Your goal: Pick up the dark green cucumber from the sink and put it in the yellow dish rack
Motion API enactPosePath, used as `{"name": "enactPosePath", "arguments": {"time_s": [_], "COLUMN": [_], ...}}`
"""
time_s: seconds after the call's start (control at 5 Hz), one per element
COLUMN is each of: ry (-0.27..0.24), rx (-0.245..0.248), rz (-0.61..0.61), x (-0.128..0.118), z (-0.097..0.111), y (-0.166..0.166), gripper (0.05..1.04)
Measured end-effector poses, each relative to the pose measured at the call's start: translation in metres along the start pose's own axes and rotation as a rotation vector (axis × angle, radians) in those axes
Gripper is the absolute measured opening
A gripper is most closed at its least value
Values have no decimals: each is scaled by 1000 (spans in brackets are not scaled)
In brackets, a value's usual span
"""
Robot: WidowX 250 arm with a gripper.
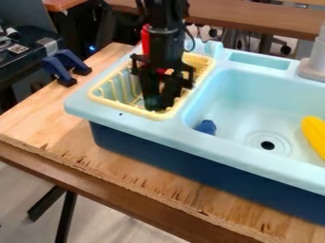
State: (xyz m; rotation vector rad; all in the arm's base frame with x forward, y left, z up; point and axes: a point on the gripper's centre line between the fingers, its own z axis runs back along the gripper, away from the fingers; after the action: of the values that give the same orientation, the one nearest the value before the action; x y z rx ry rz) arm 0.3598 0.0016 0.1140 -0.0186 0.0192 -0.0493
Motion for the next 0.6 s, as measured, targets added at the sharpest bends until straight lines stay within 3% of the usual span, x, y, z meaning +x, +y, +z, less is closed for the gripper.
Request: {"name": "enactPosePath", "arguments": {"time_s": [0.2,0.4,0.6], "ry": [-23,-49,-74], "rx": [5,-23,-43], "rz": [-10,-11,-17], "x": [4,6,0], "z": [-2,-5,-3], "y": [2,7,8], "gripper": [589,894,1013]}}
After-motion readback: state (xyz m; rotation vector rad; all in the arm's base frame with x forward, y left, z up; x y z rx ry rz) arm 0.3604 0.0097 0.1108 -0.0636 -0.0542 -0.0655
